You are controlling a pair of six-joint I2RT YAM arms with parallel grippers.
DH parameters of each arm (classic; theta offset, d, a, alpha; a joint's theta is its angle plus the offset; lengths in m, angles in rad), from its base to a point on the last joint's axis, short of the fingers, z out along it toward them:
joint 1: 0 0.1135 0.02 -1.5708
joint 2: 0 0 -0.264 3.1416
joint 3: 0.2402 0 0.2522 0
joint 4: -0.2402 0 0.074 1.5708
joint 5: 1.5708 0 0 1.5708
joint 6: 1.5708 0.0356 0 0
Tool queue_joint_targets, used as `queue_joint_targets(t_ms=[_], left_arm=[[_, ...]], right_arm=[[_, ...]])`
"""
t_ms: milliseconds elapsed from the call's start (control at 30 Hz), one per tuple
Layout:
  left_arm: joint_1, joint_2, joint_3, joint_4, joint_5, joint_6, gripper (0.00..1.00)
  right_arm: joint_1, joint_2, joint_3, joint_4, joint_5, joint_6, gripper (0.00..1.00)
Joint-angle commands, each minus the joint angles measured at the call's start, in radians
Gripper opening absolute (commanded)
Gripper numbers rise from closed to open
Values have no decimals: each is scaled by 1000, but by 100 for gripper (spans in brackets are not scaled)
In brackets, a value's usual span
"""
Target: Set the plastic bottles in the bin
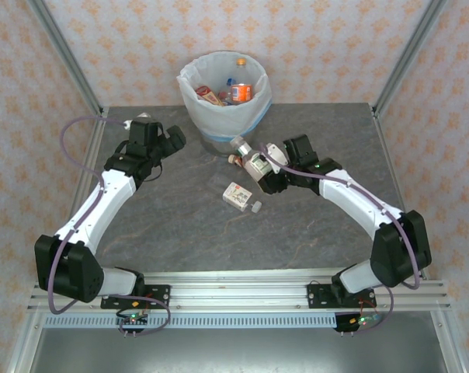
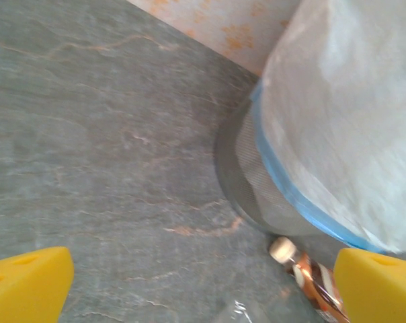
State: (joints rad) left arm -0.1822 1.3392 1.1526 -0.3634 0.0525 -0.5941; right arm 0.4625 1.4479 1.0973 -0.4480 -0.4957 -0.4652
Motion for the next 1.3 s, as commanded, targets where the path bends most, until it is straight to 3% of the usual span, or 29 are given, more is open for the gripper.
queue_joint_targets(t_ms=[0,167,633,733,900,1100,1267], left_arm=[[5,-41,-21,105,140,54,100],[4,-72,-46,126,207,118,100],[4,-153,-104,43,70,161,100],[4,-164,-116,40,53,162,100],[3,-178,-129,29,33,168,100],[4,-191,-137,15,13,174,100],[5,-202,-136,8,9,175,100]], right_arm=[[6,-33,5,77,-95,52,38],[6,-36,36,160,-154,119,38],[7,53,305,209,-161,266,38],[8,76,372,199,-114,293,38],[7,140,500,154,69,323,38],[7,245,675,118,117,320,40],[7,354,804,121,230,299,40]])
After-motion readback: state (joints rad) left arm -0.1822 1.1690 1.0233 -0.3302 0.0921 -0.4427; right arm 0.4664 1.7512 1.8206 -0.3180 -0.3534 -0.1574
